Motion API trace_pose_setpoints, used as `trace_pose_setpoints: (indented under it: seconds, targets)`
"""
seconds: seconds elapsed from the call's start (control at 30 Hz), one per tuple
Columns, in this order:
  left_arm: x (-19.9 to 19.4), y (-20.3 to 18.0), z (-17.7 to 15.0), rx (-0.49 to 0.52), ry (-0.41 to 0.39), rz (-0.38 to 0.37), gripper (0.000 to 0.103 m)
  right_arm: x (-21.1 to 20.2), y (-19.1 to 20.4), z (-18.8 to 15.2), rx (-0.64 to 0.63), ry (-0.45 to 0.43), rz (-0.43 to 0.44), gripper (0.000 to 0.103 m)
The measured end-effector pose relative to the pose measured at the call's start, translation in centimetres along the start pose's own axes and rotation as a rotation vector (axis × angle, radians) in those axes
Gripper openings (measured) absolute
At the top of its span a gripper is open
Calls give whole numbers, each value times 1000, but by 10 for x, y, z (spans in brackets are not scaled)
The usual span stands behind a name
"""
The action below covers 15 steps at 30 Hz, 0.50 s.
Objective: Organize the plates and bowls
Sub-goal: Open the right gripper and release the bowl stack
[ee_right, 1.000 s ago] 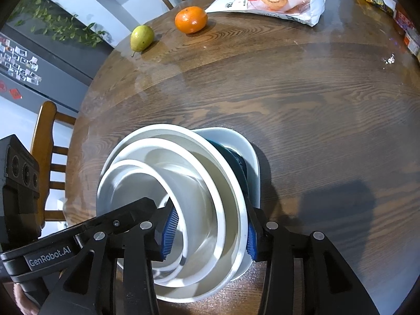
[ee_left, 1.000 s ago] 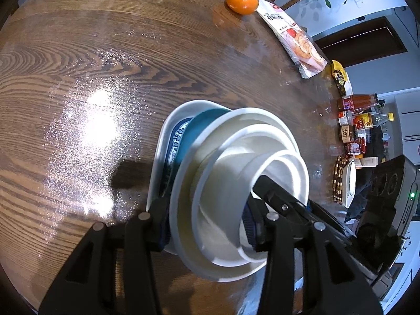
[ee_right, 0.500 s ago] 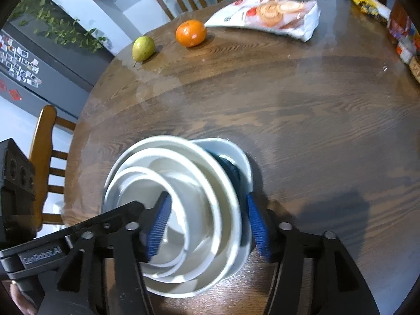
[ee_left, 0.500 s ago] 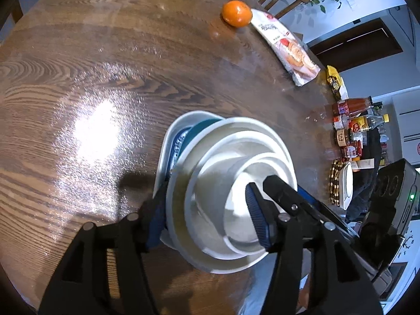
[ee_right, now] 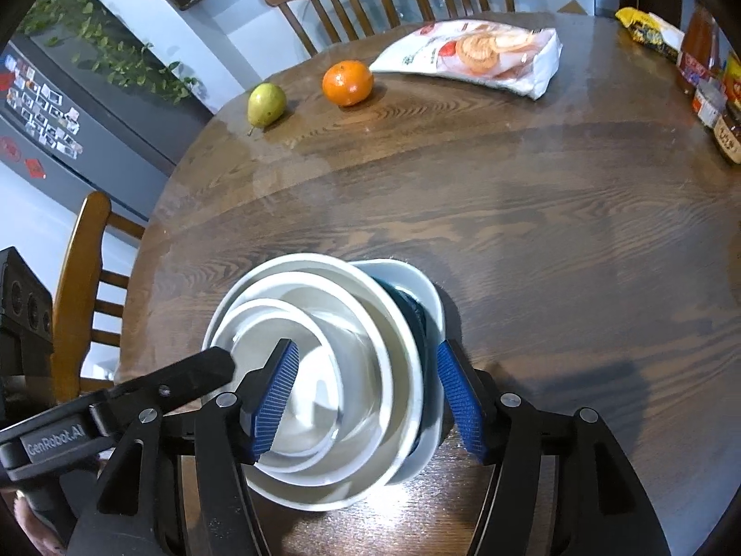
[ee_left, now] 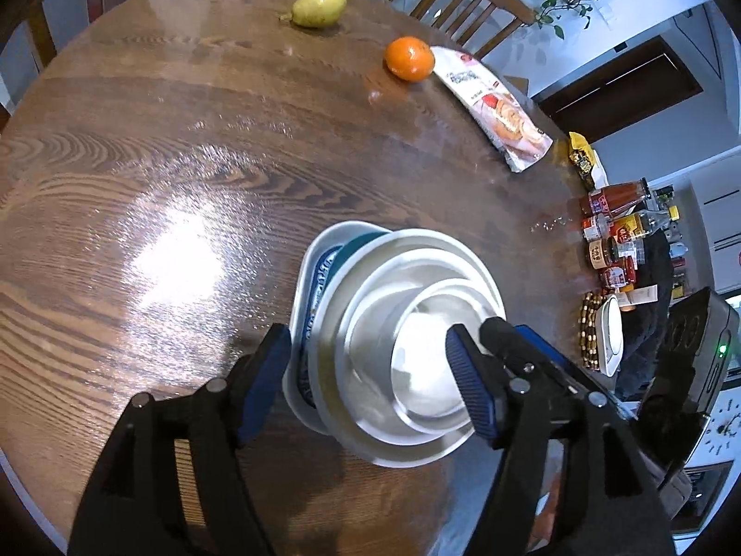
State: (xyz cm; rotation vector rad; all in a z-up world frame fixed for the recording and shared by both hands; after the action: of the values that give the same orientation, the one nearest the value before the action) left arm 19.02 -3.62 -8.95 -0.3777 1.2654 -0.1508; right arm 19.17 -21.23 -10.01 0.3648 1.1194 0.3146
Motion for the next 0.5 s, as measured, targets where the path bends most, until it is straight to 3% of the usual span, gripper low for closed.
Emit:
trace_pose_setpoints:
  seconds: [0.3,0.5]
  targets:
    - [-26,-6,-16,117,-142,113,78,-26,7,-7,-65,-82,-66,65]
    - [-42,0,-37,177,-238,206,82,-46,14,-21,-116,-154,-94,74]
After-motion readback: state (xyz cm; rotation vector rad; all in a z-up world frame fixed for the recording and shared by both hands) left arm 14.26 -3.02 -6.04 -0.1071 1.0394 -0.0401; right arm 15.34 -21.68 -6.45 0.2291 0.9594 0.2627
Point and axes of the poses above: each gripper's, at about its wrist camera, not at the fingertips, and x roughly the way its jaws point, y to its left, z to its top, the point moved 4 cm from there along x, roughly the way its jaws point, and after that the axes turned 6 degrees about z, right-handed, at the moved point
